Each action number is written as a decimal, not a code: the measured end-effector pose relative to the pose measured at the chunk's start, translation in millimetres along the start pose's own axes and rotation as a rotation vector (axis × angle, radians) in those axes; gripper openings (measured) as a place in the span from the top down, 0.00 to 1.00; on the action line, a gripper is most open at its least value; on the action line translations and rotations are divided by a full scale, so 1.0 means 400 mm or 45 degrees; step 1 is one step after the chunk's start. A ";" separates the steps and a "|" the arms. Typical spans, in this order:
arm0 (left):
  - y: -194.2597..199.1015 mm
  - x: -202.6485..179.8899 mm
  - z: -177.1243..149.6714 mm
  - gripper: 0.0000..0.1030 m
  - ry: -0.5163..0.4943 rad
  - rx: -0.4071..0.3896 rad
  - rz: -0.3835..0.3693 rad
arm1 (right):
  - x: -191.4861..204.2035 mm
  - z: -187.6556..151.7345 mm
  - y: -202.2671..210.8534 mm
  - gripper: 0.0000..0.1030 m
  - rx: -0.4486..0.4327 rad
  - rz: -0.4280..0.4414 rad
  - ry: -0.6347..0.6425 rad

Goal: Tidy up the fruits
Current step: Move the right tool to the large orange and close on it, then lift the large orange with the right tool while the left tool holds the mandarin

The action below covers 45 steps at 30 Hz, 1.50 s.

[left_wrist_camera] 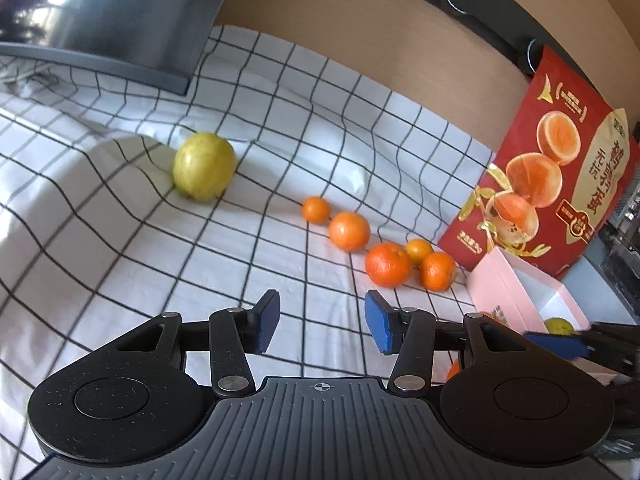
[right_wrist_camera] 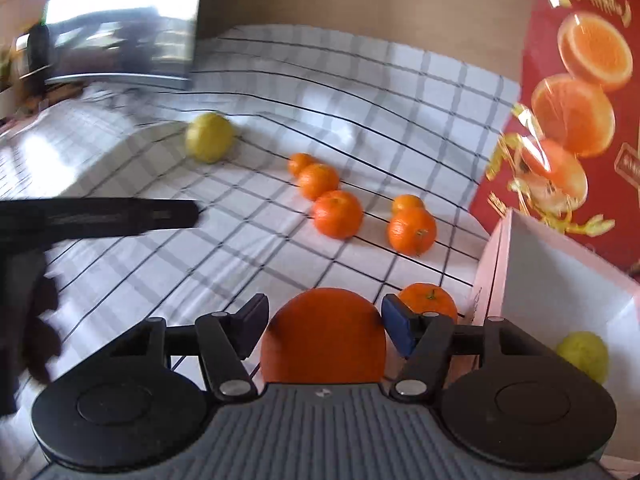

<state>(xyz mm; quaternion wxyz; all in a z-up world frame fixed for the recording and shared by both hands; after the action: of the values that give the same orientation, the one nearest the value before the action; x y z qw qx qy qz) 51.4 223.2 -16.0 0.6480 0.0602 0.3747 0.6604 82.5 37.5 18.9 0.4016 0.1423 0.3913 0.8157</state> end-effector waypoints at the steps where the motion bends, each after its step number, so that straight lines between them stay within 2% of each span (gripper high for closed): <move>1: -0.002 -0.003 -0.001 0.50 0.005 0.004 -0.006 | 0.004 -0.010 0.023 0.38 -0.014 0.032 0.018; 4: -0.003 -0.020 0.001 0.50 0.010 0.003 -0.016 | 0.004 -0.030 0.083 0.37 -0.049 0.125 0.014; 5: 0.001 -0.030 0.002 0.50 0.002 -0.004 -0.020 | 0.007 -0.035 0.099 0.33 -0.064 0.130 0.019; 8: 0.013 -0.060 0.002 0.50 -0.036 -0.017 -0.041 | 0.023 -0.041 0.120 0.22 -0.120 0.095 0.069; 10: 0.019 -0.077 0.003 0.50 -0.061 -0.023 -0.047 | 0.036 -0.042 0.106 0.22 -0.142 0.067 0.093; 15: 0.040 -0.091 0.012 0.50 -0.102 -0.098 0.020 | 0.037 -0.036 0.007 0.19 -0.087 -0.026 0.049; 17: 0.044 -0.087 0.014 0.50 -0.115 -0.114 0.037 | 0.029 -0.032 -0.024 0.20 -0.111 -0.120 0.036; 19: 0.043 -0.081 0.012 0.50 -0.107 -0.104 0.028 | 0.021 -0.030 -0.056 0.20 -0.083 -0.173 0.034; 22: 0.039 -0.071 0.003 0.50 -0.093 -0.084 0.013 | 0.009 -0.032 -0.087 0.24 -0.023 -0.111 -0.016; 24: 0.038 -0.067 -0.003 0.50 -0.097 -0.077 0.017 | 0.019 -0.037 -0.089 0.30 -0.027 -0.138 0.012; 26: 0.038 -0.063 -0.008 0.50 -0.098 -0.072 0.015 | 0.036 -0.045 -0.082 0.31 -0.026 -0.176 0.058; 28: 0.037 -0.058 -0.014 0.50 -0.098 -0.063 0.015 | 0.054 -0.057 -0.066 0.31 -0.030 -0.195 0.106; 33: 0.027 -0.053 -0.031 0.50 -0.136 -0.007 0.000 | 0.057 -0.118 0.047 0.31 -0.025 0.026 0.053; 36: 0.019 -0.076 -0.039 0.50 -0.191 0.018 -0.028 | 0.019 -0.181 0.127 0.31 -0.023 0.061 0.017; 39: -0.003 -0.131 -0.052 0.50 -0.224 0.087 -0.146 | -0.036 -0.247 0.187 0.31 -0.043 0.011 0.002; 41: -0.022 -0.182 -0.063 0.50 -0.260 0.132 -0.212 | -0.074 -0.295 0.208 0.31 -0.060 -0.094 0.008; 43: -0.042 -0.233 -0.065 0.50 -0.282 0.145 -0.216 | -0.105 -0.330 0.217 0.31 -0.066 -0.163 -0.005; 45: -0.069 -0.280 -0.060 0.50 -0.275 0.157 -0.216 | -0.145 -0.357 0.219 0.31 -0.056 -0.161 -0.061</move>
<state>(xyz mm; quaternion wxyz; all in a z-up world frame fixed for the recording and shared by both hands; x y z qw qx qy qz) 77.5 108.9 -3.2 0.7332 0.1384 0.3464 0.5686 -6.4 -114.2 -3.9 0.4647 0.1279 0.3715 0.7935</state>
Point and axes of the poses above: each gripper's, at about its wrist camera, not at the fingertips, and y roughly against the way its jaws point, x to its left, z to its top, the point moved 5 cm from there along -y, roughly the way its jaws point, and after that the axes turned 6 degrees about x, right-handed, at the moved point
